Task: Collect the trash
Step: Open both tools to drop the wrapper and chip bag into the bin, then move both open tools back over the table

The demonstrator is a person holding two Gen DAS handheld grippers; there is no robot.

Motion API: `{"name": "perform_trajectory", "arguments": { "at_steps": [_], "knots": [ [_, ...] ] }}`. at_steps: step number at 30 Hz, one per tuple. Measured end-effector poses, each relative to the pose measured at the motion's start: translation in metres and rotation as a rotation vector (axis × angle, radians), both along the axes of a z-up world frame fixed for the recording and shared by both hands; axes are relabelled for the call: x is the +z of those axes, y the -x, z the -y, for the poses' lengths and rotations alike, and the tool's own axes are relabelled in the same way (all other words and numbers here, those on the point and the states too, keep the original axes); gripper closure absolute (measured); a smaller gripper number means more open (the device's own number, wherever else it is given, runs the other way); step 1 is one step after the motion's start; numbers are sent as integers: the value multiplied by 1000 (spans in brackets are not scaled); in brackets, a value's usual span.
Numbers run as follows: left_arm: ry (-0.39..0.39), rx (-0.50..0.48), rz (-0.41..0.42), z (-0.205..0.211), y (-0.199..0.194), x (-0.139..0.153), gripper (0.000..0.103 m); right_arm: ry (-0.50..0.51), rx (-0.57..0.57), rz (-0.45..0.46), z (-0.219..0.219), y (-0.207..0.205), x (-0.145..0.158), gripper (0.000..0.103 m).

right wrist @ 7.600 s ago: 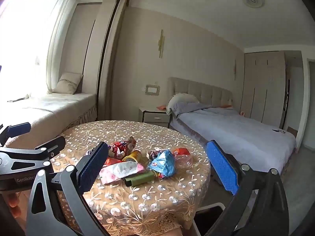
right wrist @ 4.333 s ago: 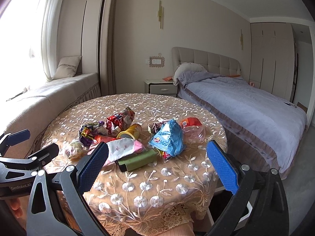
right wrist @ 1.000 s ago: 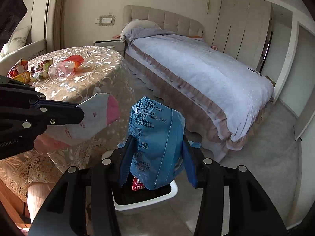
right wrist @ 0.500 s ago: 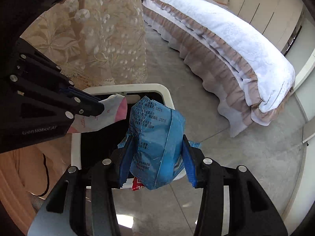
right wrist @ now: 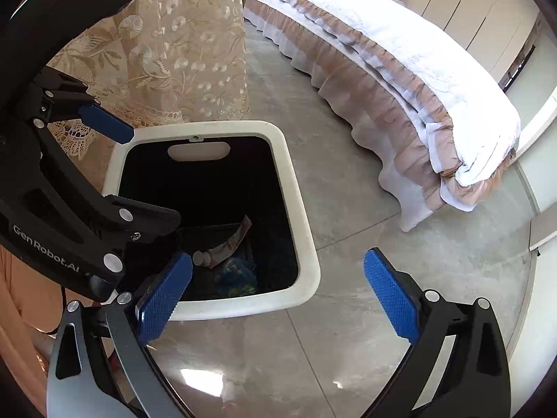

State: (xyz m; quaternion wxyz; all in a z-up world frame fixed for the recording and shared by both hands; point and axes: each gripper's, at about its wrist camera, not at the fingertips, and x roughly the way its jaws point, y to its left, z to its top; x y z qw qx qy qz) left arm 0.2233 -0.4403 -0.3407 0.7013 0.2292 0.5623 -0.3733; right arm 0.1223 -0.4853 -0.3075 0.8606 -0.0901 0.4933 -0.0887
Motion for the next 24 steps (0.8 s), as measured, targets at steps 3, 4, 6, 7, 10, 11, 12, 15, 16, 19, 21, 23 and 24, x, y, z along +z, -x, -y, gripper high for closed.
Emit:
{"name": "perform_trajectory", "arguments": {
  "at_steps": [3,4,6,7,10,11,12,15,16,19,21,23,24],
  "knots": [
    [28,7,6,-1,4,13,5,10,-8,26,0,6,11,5],
    [35,6,13,-2,6,19,5,12,-10,34,-1,9,15,5],
    [52,6,39,-3,11,31,5,15,-19,57,-1,14,26,5],
    [61,5,51,-4,14,38,5,13,-23,69,-1,17,32,5],
    [95,0,94,-5,25,63,5,19,-36,115,-4,28,52,5],
    [110,1,104,-6,29,72,5,26,-40,135,-5,32,61,5],
    [125,2,113,-8,33,82,5,32,-44,154,-7,36,68,5],
    [172,12,159,-15,45,111,5,39,-53,225,-13,50,95,5],
    [185,13,179,-18,50,121,5,41,-53,250,-16,54,105,5],
    [214,16,253,-26,65,148,5,46,-52,313,-24,65,131,5],
    [234,20,300,-34,75,165,5,51,-46,346,-29,70,146,5],
    [245,38,354,-43,82,182,5,65,-44,378,-35,75,159,5],
    [255,51,377,-48,85,190,5,69,-40,394,-39,77,166,5]
  ]
}}
